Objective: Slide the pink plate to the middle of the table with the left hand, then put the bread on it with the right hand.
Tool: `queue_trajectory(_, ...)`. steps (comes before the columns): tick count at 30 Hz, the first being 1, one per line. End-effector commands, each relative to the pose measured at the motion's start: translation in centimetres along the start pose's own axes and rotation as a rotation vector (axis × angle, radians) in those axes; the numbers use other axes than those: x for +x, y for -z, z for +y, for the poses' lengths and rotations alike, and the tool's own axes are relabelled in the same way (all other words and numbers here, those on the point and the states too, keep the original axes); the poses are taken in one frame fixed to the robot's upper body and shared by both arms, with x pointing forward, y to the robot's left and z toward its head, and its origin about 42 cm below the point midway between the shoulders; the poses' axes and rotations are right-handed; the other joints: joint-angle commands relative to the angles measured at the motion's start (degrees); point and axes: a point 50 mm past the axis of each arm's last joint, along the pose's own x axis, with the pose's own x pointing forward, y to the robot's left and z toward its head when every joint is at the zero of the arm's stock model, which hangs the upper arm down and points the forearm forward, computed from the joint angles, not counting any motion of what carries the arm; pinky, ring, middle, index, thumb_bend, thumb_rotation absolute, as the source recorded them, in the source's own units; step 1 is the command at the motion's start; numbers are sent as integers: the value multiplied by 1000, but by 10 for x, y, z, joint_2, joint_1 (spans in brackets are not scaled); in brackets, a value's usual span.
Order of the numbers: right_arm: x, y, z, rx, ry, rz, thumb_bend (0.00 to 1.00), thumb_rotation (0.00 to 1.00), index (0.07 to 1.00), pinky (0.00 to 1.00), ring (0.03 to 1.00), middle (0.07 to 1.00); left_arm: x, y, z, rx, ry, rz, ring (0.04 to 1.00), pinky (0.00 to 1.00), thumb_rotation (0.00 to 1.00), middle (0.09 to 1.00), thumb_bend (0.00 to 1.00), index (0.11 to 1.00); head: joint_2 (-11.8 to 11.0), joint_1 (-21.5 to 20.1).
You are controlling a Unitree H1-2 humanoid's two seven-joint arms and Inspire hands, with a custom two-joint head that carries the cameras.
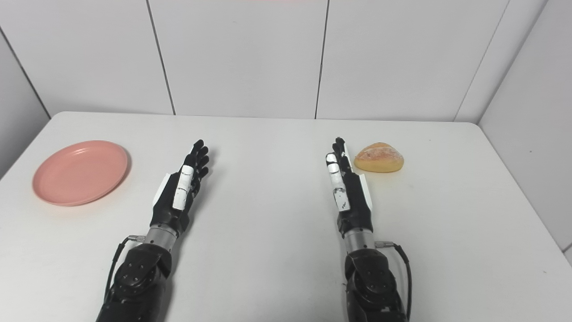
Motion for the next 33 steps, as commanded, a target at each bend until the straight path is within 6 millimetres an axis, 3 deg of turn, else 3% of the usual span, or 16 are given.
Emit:
queue_trajectory(1, 9, -20, 7, 6, -26, -63, 561, 931, 1000, 1000, 1000, 1000, 8, -19, -4, 14, 23, -74, 1000, 1000, 1000, 1000, 729, 1000, 1, 1)
queue_trajectory(7, 10, -21, 4, -2, -33, -65, 599, 916, 1000, 1000, 1000, 1000, 9, -21, -7, 0, 18, -78, 1000, 1000, 1000, 1000, 736, 1000, 8, 4)
queue_trajectory(13, 13, -17, 6, -18, -26, -68, 572, 959, 1000, 1000, 1000, 1000, 12, -17, -6, -3, 18, -78, 1000, 1000, 1000, 1000, 726, 1000, -4, 9)
queue_trajectory(18, 11, -12, 7, -11, -39, -66, 589, 924, 1000, 1000, 1000, 1000, 11, -13, -5, 6, 21, -85, 1000, 1000, 1000, 1000, 733, 1000, -18, 6)
queue_trajectory(33, 11, -19, 9, -18, -39, -65, 597, 941, 1000, 1000, 1000, 1000, 11, -20, -6, 1, 28, -81, 1000, 1000, 1000, 1000, 740, 1000, 6, 13)
